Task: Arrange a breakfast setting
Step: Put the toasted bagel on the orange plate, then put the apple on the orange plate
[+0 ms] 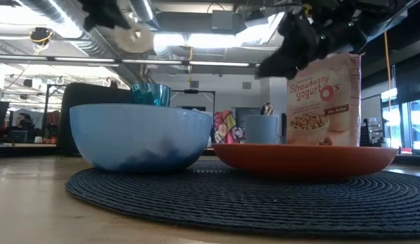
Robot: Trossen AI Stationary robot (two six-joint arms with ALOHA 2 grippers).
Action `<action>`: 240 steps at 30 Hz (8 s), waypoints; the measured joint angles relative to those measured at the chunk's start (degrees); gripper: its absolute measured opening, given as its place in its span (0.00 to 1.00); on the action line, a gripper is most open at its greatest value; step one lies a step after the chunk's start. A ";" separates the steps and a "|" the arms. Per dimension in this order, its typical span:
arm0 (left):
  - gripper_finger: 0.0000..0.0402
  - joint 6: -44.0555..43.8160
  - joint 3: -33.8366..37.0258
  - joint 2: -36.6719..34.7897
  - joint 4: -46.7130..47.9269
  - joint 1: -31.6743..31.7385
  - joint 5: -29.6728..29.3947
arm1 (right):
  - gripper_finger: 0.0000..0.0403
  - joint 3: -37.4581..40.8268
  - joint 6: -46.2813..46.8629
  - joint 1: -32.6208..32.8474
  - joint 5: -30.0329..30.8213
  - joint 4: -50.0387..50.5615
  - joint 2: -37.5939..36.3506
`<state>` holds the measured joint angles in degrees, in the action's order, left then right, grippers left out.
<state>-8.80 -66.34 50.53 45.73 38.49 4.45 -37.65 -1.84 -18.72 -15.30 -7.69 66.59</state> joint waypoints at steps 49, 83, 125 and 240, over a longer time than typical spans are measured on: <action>0.24 -0.51 16.93 30.42 -66.61 -30.71 -12.60 | 0.10 -0.02 3.11 7.45 1.47 -19.70 8.15; 0.54 7.41 16.89 22.61 -60.92 -36.93 -21.46 | 0.13 -4.76 10.46 19.27 -8.24 10.24 19.37; 0.54 9.03 16.89 22.57 -48.19 -35.90 -32.10 | 0.56 -5.25 0.13 19.08 28.88 10.12 1.86; 0.78 -70.36 16.67 35.59 -1.85 -99.73 1.45 | 0.56 -13.46 -0.85 3.01 24.73 14.66 0.70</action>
<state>-79.15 -49.67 86.12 43.88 -61.23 5.90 -51.11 -2.70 -15.70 9.43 6.97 67.29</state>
